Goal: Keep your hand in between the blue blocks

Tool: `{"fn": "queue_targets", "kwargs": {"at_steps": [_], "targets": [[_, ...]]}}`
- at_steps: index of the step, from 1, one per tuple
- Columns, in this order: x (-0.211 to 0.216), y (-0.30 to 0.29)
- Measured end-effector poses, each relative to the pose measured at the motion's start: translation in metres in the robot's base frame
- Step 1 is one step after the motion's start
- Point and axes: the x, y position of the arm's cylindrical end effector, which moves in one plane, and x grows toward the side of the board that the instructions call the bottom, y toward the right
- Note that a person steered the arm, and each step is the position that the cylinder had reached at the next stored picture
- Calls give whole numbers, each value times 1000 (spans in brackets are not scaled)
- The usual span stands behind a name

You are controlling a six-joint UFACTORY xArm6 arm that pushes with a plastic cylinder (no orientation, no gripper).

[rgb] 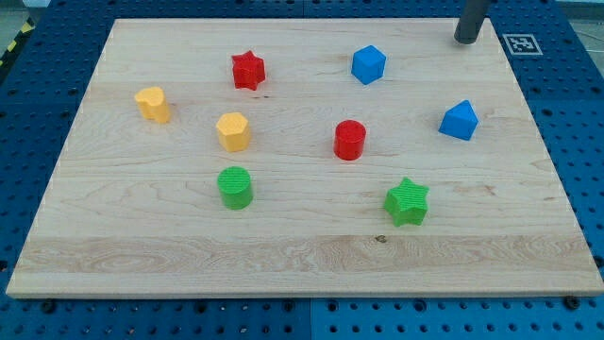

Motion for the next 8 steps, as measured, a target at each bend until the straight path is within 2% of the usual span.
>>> {"fn": "queue_targets", "kwargs": {"at_steps": [3, 7, 8], "targets": [[3, -38], [115, -46], [119, -73]]}}
